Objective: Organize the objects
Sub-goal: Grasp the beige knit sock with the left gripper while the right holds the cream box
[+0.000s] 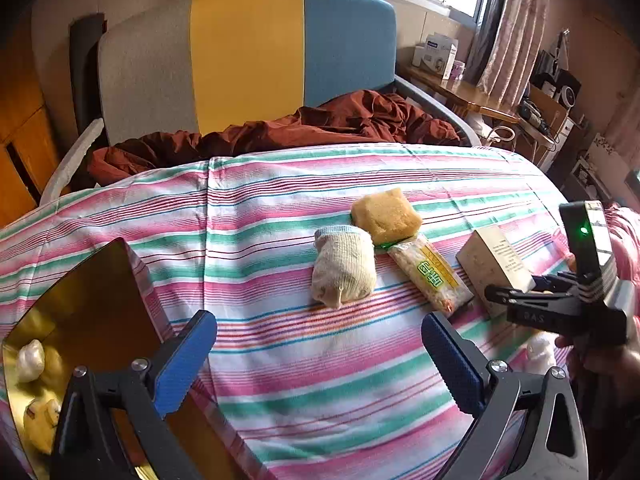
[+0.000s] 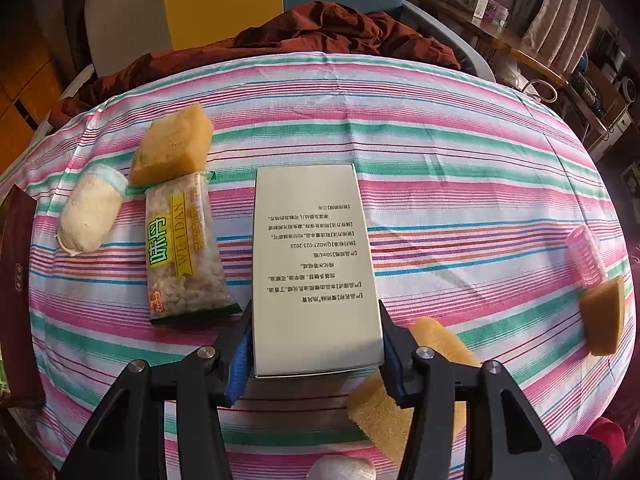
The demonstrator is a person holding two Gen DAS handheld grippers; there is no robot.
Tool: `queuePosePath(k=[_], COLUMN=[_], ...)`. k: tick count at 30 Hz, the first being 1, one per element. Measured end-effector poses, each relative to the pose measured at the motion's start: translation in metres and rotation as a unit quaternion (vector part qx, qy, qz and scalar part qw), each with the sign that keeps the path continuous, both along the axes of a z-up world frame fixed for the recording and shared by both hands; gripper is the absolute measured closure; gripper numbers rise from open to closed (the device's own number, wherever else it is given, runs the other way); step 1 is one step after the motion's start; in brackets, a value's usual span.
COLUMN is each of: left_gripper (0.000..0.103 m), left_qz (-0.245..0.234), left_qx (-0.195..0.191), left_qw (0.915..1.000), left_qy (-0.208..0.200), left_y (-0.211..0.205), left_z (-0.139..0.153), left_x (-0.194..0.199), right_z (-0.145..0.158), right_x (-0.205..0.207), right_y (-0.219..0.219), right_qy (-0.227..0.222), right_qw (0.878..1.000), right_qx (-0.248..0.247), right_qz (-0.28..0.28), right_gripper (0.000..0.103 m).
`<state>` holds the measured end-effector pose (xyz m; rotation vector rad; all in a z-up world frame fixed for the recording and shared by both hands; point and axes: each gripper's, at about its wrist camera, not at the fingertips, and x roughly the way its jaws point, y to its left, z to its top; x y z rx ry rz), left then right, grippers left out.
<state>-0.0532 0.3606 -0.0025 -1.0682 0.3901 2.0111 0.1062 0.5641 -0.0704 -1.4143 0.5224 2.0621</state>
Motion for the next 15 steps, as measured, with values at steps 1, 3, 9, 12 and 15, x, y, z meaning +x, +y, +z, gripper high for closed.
queuePosePath(k=[1,3,9,12,15], left_gripper=[0.0,0.0,0.0,0.0,0.0], left_qz=[0.003,0.009,0.0,-0.013,-0.019], left_qx=[-0.003,-0.01,-0.04,-0.056,-0.073], left_qw=[1.0,0.9999,0.9992,0.9983,0.9971], left_qy=[-0.005,-0.008,-0.002,0.004,0.007], left_y=[0.006,0.021,0.061,0.078,0.091], left_z=[-0.004,-0.013,-0.036,-0.048,-0.06], left_x=[-0.006,-0.017,-0.033,-0.037,-0.043], right_z=[-0.001,-0.002,-0.004,-0.003,-0.003], right_x=[0.0,0.0,-0.002,-0.002,-0.003], right_y=[0.0,0.001,0.002,0.004,0.005], right_qy=[0.0,0.002,0.002,0.004,0.002], right_qw=[1.0,1.0,1.0,1.0,1.0], right_qx=[-0.003,-0.006,-0.012,-0.014,-0.012], right_qz=[-0.001,-0.003,-0.004,-0.005,-0.007], right_gripper=[0.05,0.05,0.031,0.031,0.029])
